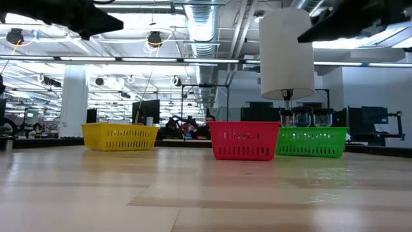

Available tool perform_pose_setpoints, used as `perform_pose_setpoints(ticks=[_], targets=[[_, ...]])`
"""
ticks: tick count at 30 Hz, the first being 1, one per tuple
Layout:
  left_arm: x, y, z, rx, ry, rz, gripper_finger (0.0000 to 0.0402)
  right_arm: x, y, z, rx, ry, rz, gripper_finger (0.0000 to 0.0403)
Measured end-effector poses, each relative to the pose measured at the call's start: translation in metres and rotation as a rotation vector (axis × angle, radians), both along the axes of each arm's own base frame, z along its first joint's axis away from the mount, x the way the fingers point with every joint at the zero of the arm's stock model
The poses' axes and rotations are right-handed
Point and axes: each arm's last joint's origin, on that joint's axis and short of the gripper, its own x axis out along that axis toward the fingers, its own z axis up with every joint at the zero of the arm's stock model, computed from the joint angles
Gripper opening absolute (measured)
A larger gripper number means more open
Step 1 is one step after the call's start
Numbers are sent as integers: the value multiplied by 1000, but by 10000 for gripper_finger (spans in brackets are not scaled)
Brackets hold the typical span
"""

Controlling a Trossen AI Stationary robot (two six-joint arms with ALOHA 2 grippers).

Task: Pick & Place Office items
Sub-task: Return to Home Position

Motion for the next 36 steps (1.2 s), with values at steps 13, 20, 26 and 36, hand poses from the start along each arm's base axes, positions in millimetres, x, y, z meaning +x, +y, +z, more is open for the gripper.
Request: perform_pose_setpoints(ticks=[13,20,26,36], targets=[[-16,-2,-49,-30,-94,-61,3,-39,-27,-32,146,-343,107,7],[-19,-2,-56,-30,-148,-71,5,-56,-37,-49,177,-391,64,1],[-22,-2,-64,-15,-166,-73,4,-69,-37,-62,187,-439,79,1],[-17,-2,-86,-36,-143,-80,6,-73,-37,-82,200,-387,65,1]])
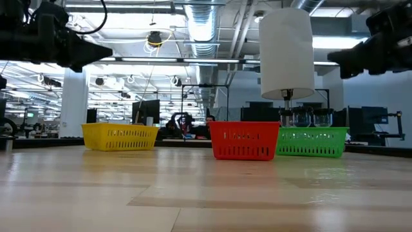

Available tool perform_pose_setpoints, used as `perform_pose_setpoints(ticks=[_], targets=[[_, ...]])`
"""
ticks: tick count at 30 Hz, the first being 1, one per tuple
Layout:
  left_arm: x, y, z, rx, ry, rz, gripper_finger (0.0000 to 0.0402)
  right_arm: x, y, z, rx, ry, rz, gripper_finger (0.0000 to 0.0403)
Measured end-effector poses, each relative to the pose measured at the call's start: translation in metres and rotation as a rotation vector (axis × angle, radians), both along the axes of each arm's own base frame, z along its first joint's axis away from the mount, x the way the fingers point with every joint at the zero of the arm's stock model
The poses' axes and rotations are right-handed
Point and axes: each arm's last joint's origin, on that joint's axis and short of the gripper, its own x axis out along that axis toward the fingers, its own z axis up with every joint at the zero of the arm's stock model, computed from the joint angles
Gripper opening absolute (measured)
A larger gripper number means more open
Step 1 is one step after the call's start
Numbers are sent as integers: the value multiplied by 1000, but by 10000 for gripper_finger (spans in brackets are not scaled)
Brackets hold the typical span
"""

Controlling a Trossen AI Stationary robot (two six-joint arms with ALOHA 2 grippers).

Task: Pick & Place Office items
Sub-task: Return to Home Position

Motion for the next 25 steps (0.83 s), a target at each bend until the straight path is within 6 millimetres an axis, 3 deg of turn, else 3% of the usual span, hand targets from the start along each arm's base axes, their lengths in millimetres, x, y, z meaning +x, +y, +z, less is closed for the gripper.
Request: perform_pose_setpoints(ticks=[25], targets=[[8,-1,-7,-28,81,-62,3,0,0,-1,12,14,2,0]])
